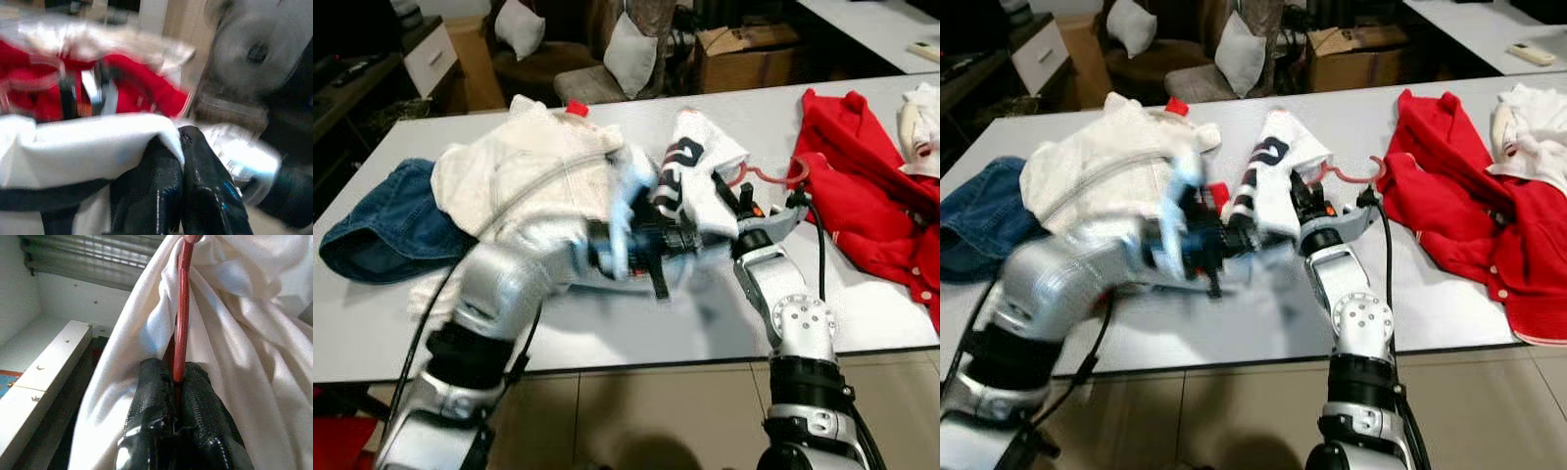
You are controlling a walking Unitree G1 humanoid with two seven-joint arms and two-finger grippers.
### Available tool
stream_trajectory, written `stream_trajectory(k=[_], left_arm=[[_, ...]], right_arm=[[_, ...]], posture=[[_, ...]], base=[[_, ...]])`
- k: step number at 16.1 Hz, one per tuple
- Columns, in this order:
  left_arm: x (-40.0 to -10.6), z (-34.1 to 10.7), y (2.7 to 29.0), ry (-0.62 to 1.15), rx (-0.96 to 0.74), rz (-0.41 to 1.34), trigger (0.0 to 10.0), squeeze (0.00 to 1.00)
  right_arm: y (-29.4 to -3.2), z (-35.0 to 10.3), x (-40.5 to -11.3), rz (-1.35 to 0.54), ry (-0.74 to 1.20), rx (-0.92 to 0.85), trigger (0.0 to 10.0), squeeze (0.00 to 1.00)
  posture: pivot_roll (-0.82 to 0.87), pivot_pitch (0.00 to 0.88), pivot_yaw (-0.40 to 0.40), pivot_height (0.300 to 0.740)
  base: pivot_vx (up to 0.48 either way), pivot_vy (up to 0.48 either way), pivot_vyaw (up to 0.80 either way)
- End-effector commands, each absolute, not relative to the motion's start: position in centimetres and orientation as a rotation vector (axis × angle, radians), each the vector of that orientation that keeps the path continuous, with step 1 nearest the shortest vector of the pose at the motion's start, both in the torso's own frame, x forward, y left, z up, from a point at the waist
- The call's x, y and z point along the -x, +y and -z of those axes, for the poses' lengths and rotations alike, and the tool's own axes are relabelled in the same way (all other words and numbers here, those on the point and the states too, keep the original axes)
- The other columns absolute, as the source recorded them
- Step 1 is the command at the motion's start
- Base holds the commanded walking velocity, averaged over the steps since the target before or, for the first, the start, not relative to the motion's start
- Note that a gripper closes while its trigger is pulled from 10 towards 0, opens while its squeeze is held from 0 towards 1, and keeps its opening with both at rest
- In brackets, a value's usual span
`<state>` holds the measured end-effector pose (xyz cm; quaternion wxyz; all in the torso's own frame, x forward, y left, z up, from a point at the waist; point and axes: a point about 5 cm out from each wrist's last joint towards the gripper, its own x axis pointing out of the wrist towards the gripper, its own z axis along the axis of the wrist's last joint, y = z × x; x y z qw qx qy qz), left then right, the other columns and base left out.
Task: Hang hanger
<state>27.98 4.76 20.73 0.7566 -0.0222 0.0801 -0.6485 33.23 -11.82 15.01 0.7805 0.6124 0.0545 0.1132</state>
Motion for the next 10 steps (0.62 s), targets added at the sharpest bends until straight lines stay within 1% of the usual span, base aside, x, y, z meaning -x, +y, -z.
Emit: stream_trajectory(k=[1, 2, 5, 6, 8, 9, 10], left_arm=[[-28.2, -19.6, 5.3, 0.213, -0.083, 1.349, 10.0, 1.00], [-27.9, -19.3, 5.7, 0.218, -0.093, 1.347, 10.0, 1.00], [-27.2, -20.2, 5.7, 0.200, -0.048, 1.375, 10.0, 1.00], [-26.8, -20.0, 6.0, 0.231, -0.071, 1.361, 10.0, 1.00], [-26.8, -19.3, 6.1, 0.259, -0.127, 1.349, 10.0, 1.00], [-27.2, -19.2, 7.3, 0.221, -0.088, 1.277, 10.0, 1.00], [-27.6, -19.5, 8.5, 0.186, -0.013, 1.183, 10.0, 1.00]], right_arm=[[-11.8, -15.5, -33.2, -0.251, 0.096, -1.325, 10.0, 0.00], [-12.0, -15.7, -33.3, -0.249, 0.077, -1.333, 10.0, 0.00], [-12.1, -15.6, -33.5, -0.241, 0.107, -1.326, 10.0, 0.00], [-11.9, -15.4, -33.5, -0.245, 0.129, -1.315, 10.0, 0.00], [-12.5, -15.6, -33.6, -0.240, 0.110, -1.292, 10.0, 0.00], [-13.4, -16.0, -33.3, -0.229, 0.051, -1.259, 10.0, 0.00], [-14.1, -16.3, -32.8, -0.239, 0.013, -1.227, 10.0, 0.00]], posture=[[-0.10, 0.000, 0.112, 0.740], [-0.10, 0.000, 0.104, 0.740], [-0.09, 0.000, 0.096, 0.740], [-0.10, 0.000, 0.121, 0.740], [-0.10, 0.000, 0.113, 0.740], [-0.12, 0.000, 0.126, 0.740], [-0.12, 0.000, 0.131, 0.740]], base=[[0.000, 0.000, 0.00], [0.000, 0.000, 0.00], [0.000, 0.000, 0.00], [0.000, 0.000, 0.00], [0.000, 0.000, 0.00], [0.000, 0.000, 0.00], [0.000, 0.000, 0.00]])
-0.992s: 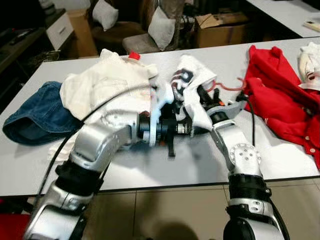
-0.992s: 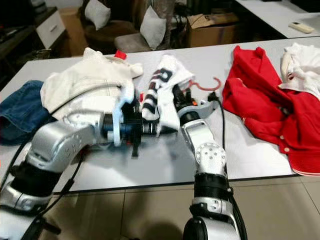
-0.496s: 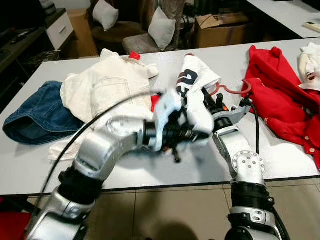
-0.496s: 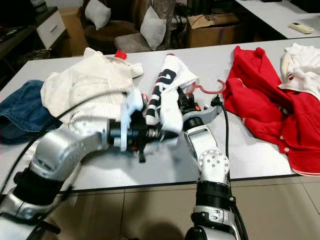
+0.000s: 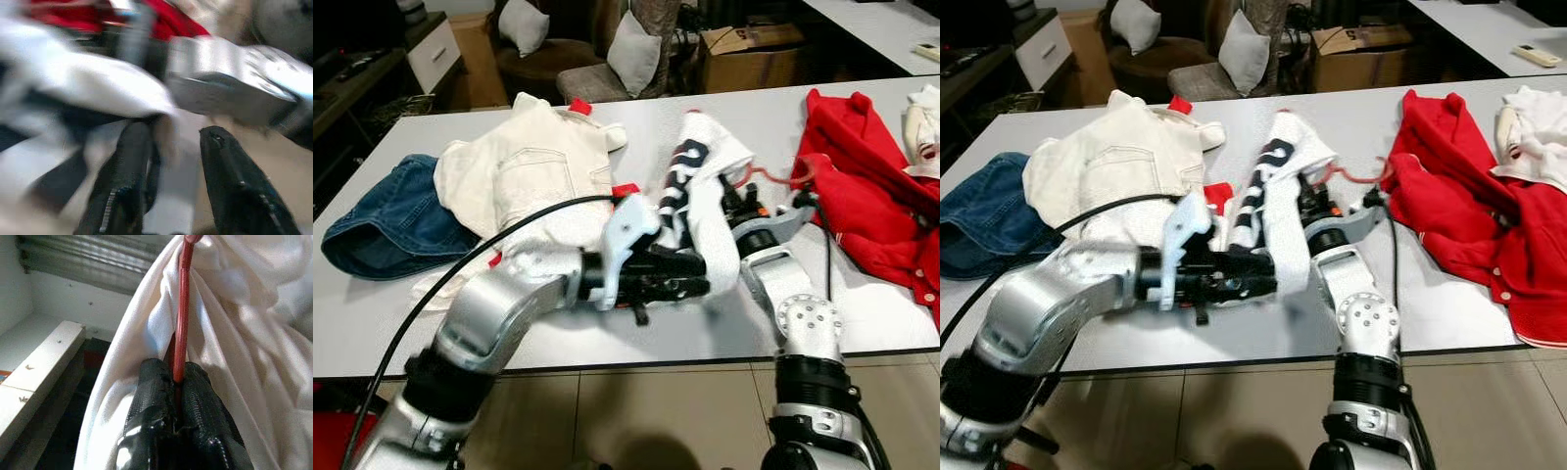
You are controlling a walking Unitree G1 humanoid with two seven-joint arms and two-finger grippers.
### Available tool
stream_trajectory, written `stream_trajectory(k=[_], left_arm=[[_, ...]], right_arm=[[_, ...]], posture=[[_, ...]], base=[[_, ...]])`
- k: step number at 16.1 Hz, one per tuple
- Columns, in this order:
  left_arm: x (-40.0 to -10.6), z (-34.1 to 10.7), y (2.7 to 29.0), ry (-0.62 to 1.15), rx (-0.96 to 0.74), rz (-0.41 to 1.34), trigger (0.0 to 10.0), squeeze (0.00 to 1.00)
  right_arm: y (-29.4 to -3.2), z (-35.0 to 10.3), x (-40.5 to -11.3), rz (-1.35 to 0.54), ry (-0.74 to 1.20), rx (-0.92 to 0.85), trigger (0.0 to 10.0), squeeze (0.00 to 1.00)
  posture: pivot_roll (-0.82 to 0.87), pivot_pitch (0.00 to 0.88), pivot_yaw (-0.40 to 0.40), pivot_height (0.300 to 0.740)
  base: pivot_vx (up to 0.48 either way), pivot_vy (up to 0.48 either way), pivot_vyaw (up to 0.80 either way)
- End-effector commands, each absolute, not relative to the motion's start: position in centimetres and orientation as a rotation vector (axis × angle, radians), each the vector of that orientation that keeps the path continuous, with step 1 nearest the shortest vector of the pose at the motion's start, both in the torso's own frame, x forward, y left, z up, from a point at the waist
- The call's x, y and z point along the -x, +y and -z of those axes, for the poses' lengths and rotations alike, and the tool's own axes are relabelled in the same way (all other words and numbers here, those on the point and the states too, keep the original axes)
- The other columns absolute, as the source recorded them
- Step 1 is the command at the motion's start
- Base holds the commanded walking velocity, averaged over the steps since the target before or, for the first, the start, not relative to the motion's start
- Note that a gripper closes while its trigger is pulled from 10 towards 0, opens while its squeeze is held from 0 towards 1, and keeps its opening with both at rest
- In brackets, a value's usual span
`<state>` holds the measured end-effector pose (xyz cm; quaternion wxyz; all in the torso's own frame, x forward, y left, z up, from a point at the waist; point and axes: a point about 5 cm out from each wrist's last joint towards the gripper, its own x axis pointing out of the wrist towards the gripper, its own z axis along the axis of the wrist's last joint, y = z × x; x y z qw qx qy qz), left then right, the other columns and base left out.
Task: Hang hanger
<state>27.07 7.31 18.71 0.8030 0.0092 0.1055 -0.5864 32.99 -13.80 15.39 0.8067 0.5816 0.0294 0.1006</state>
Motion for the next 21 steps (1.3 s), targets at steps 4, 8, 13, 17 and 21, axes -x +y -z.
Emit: stream_trajectory(k=[4, 8, 13, 17, 21], left_arm=[[-28.4, -18.1, 16.5, 0.123, 0.138, 0.677, 10.0, 0.54], [-26.6, -15.7, 18.7, 0.159, 0.108, 0.530, 10.0, 0.51], [-25.4, -13.8, 17.6, 0.179, 0.082, 0.481, 10.0, 0.49], [-25.3, -14.0, 17.2, 0.163, 0.072, 0.488, 10.0, 0.50], [-25.5, -14.2, 18.0, 0.162, -0.005, 0.457, 10.0, 0.50]], right_arm=[[-16.9, -18.4, -28.6, -0.395, -0.147, -1.267, 10.0, 0.00], [-17.3, -19.5, -25.2, -0.521, -0.156, -1.230, 10.0, 0.00], [-16.7, -18.7, -23.3, -0.561, -0.025, -1.131, 10.0, 0.00], [-16.6, -19.1, -23.0, -0.608, 0.009, -1.072, 10.0, 0.00], [-15.5, -19.0, -23.0, -0.653, 0.060, -1.015, 10.0, 0.00]], posture=[[-0.12, 0.000, 0.120, 0.740], [-0.10, 0.000, 0.103, 0.740], [-0.10, 0.000, 0.080, 0.740], [-0.09, 0.000, 0.078, 0.740], [-0.08, 0.000, 0.065, 0.740]], base=[[0.000, 0.000, 0.40], [0.000, -0.219, 0.78], [0.000, -0.480, 0.77], [0.000, -0.480, 0.78], [0.000, 0.000, 0.78]])
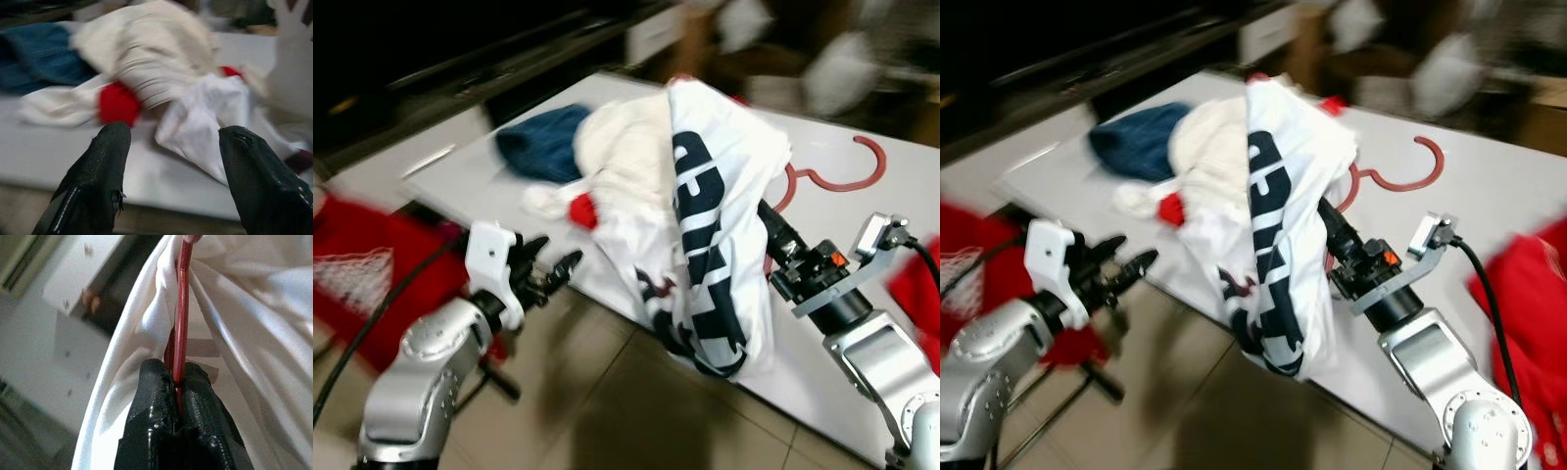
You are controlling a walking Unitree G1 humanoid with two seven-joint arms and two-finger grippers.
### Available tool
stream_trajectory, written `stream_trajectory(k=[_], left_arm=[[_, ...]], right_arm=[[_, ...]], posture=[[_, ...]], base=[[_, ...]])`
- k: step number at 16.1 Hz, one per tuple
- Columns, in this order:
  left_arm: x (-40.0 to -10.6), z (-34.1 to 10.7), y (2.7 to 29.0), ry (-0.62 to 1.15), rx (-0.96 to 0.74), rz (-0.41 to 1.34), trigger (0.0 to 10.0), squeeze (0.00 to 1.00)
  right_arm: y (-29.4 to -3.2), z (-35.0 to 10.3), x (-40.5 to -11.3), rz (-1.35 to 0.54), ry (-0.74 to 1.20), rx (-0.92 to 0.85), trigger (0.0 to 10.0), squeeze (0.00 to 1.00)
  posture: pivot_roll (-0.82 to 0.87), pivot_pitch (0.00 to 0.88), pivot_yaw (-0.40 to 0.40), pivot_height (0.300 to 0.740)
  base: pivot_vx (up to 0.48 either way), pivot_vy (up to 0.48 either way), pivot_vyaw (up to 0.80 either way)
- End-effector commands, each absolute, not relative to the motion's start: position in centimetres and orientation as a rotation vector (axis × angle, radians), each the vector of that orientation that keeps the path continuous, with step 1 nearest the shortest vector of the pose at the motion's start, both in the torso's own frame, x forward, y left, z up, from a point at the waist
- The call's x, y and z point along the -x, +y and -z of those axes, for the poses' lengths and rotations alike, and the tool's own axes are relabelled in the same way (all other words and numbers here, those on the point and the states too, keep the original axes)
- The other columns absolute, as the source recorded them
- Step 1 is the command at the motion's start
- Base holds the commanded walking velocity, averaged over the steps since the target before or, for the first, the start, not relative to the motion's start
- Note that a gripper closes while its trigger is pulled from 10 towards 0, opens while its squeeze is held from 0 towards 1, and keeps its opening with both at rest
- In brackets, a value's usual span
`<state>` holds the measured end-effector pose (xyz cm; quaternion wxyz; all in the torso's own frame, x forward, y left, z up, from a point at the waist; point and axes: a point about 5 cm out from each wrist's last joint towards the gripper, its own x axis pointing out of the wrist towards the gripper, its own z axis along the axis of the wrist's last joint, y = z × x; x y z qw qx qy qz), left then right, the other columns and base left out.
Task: Hang hanger
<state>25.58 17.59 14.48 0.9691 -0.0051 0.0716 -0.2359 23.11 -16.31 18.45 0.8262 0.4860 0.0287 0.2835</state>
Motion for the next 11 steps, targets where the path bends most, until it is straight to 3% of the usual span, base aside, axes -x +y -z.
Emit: stream_trajectory(k=[1, 11], left_arm=[[-25.6, -14.3, 18.2, 0.162, -0.028, 0.439, 10.0, 0.50], [-23.8, -13.9, 17.6, 0.185, 0.017, 0.448, 10.0, 0.50]], right_arm=[[-15.1, -18.9, -23.0, -0.661, 0.075, -1.013, 10.0, 0.00], [-12.7, -16.7, -23.4, -0.618, 0.176, -0.939, 10.0, 0.00]], posture=[[-0.07, 0.000, 0.062, 0.740], [-0.02, 0.000, 0.023, 0.740]], base=[[0.000, 0.000, 0.78], [0.000, 0.000, 0.78]])
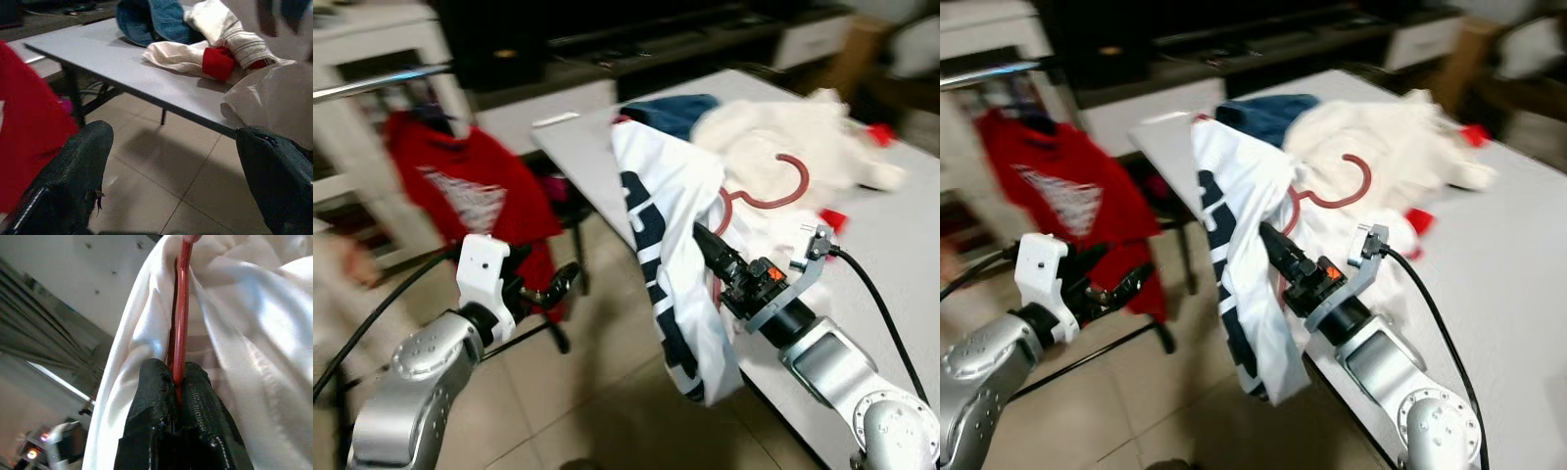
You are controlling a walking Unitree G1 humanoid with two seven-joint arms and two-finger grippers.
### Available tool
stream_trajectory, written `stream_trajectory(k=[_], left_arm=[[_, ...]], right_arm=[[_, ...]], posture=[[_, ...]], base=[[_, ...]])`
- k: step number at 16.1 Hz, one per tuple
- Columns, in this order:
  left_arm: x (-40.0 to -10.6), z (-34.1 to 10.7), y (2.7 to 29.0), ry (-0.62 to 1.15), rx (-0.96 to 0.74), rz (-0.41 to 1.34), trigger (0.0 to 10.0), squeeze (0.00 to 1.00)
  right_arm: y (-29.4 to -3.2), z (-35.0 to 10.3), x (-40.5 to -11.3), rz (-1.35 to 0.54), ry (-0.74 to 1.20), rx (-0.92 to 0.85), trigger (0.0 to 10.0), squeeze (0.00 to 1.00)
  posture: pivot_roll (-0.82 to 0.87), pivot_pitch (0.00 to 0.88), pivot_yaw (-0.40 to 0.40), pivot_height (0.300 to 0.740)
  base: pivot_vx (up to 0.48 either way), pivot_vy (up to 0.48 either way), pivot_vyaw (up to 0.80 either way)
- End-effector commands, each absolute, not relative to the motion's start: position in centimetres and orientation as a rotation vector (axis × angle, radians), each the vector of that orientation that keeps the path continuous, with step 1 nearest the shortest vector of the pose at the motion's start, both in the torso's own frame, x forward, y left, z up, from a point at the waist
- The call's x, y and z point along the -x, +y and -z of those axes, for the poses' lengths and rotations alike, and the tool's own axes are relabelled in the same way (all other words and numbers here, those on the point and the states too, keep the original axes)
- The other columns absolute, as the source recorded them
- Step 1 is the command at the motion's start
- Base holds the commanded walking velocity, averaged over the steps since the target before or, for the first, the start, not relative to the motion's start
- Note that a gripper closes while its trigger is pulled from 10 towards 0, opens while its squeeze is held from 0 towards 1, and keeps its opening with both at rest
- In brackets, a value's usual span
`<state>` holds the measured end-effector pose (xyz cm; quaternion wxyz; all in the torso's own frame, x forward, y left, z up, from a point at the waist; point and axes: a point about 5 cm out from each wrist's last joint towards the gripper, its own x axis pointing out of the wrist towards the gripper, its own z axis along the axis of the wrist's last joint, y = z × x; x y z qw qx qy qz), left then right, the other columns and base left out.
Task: Hang hanger
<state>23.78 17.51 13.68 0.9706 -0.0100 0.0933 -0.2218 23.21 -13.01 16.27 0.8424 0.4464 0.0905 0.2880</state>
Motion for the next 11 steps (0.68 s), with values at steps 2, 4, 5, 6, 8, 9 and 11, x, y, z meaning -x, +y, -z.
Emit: stream_trajectory(k=[2, 4, 5, 6, 8, 9, 11], left_arm=[[-23.6, -13.7, 17.6, 0.192, 0.013, 0.435, 10.0, 0.51], [-23.5, -13.7, 17.6, 0.190, 0.014, 0.429, 10.0, 0.51], [-23.5, -13.8, 17.6, 0.187, 0.013, 0.427, 10.0, 0.50], [-23.5, -13.8, 17.7, 0.186, 0.012, 0.423, 10.0, 0.50], [-23.4, -13.8, 17.4, 0.182, 0.005, 0.416, 10.0, 0.48], [-23.4, -13.8, 17.5, 0.180, 0.008, 0.407, 10.0, 0.46], [-23.4, -13.8, 17.6, 0.180, 0.010, 0.400, 10.0, 0.46]], right_arm=[[-12.5, -16.0, -23.8, -0.574, 0.194, -0.897, 10.0, 0.00], [-12.9, -15.2, -24.3, -0.482, 0.199, -0.864, 10.0, 0.00], [-13.3, -14.8, -24.6, -0.422, 0.197, -0.851, 10.0, 0.00], [-13.5, -14.6, -24.8, -0.395, 0.198, -0.836, 10.0, 0.00], [-13.6, -14.5, -25.1, -0.353, 0.181, -0.767, 10.0, 0.00], [-13.5, -14.4, -25.2, -0.346, 0.183, -0.761, 10.0, 0.00], [-13.2, -14.3, -25.2, -0.339, 0.181, -0.744, 10.0, 0.00]], posture=[[-0.01, 0.000, 0.014, 0.740], [-0.01, 0.000, 0.006, 0.740], [-0.01, 0.000, 0.006, 0.740], [-0.01, 0.000, 0.006, 0.740], [-0.01, 0.000, 0.008, 0.740], [-0.01, 0.000, 0.007, 0.740], [-0.01, 0.000, 0.008, 0.740]], base=[[0.000, 0.000, 0.78], [0.000, 0.000, 0.78], [0.000, 0.000, 0.79], [0.000, 0.000, 0.79], [0.000, 0.000, 0.79], [0.000, 0.000, 0.79], [0.000, 0.000, 0.79]])
